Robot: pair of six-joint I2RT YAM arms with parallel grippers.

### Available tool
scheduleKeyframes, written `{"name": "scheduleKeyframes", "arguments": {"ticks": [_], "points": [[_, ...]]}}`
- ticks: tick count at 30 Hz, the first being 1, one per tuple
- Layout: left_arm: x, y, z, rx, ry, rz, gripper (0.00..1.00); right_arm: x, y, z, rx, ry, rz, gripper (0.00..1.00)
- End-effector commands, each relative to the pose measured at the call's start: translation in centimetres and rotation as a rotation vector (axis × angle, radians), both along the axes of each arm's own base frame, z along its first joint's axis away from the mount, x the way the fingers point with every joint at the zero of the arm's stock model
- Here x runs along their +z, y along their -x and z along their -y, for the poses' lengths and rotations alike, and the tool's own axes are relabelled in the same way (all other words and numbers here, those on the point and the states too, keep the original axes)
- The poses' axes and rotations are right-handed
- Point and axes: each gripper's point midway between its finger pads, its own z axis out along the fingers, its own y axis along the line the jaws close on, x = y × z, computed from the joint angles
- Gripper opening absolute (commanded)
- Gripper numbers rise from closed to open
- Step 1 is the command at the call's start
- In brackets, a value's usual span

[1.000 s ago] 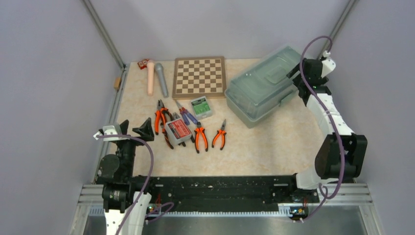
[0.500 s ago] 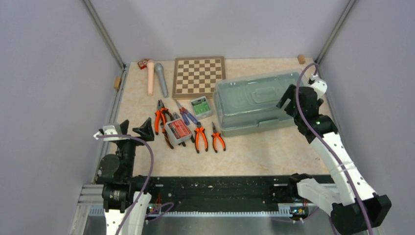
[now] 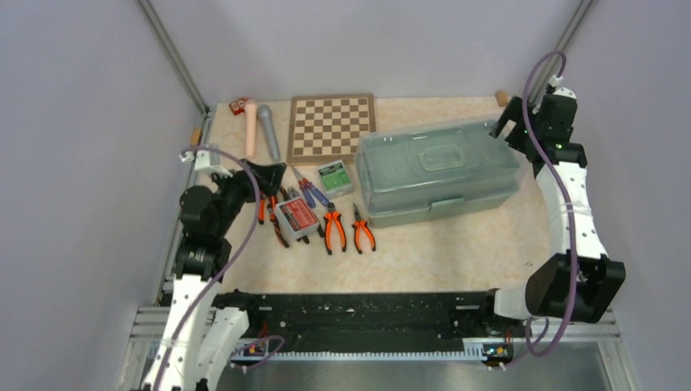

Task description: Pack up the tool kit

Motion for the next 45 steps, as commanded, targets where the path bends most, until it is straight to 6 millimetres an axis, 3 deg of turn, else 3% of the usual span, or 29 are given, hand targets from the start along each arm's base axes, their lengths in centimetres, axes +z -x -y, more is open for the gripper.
{"name": "scheduleKeyframes", "arguments": {"ticks": [1, 6, 13, 20, 26, 30, 36, 39, 42, 44, 45], "points": [[5.6, -2.4, 5.6, -0.229, 0.143, 0.041, 0.98, 0.3, -2.3, -2.5, 0.202, -0.138, 0.034, 0.98], [4.9, -6.4, 13.1, -0.349, 0.137, -0.083, 0.98, -2.1, -1.7, -2.5, 0.201, -0.195, 0.006, 0.98], [0.8, -11.1, 20.8, -0.47, 0.191, -0.256, 0.98, -6.0, 0.8, -3.8, 0.184, -0.293, -0.076, 0.94], [-2.6, -12.0, 26.0, -0.574, 0.154, -0.357, 0.98, -6.3, 6.4, -5.7, 0.168, -0.376, -0.074, 0.84], [-2.0, -11.0, 31.1, -0.739, 0.147, -0.346, 0.97, -6.5, 12.5, -8.3, 0.191, -0.433, -0.061, 0.82], [-1.1, -11.6, 34.1, -0.822, 0.129, -0.303, 0.97, -7.2, 16.1, -10.8, 0.24, -0.456, -0.088, 0.81], [0.0, -13.8, 37.2, -0.895, 0.138, -0.259, 0.97, -6.8, 19.6, -13.4, 0.345, -0.486, -0.09, 0.8], [0.8, -13.9, 37.8, -0.93, 0.137, -0.239, 0.97, -5.3, 20.9, -12.9, 0.348, -0.432, -0.049, 0.8], [1.9, -13.9, 36.0, -0.843, 0.091, -0.18, 0.98, -3.5, 21.5, -10.0, 0.236, -0.297, -0.006, 0.82], [3.7, -13.7, 33.7, -0.752, 0.064, -0.129, 0.98, -2.1, 21.3, -8.0, 0.158, -0.205, 0.031, 0.84], [5.7, -13.1, 32.1, -0.699, 0.056, -0.095, 0.99, -1.3, 21.1, -7.5, 0.156, -0.161, 0.047, 0.85]]}}
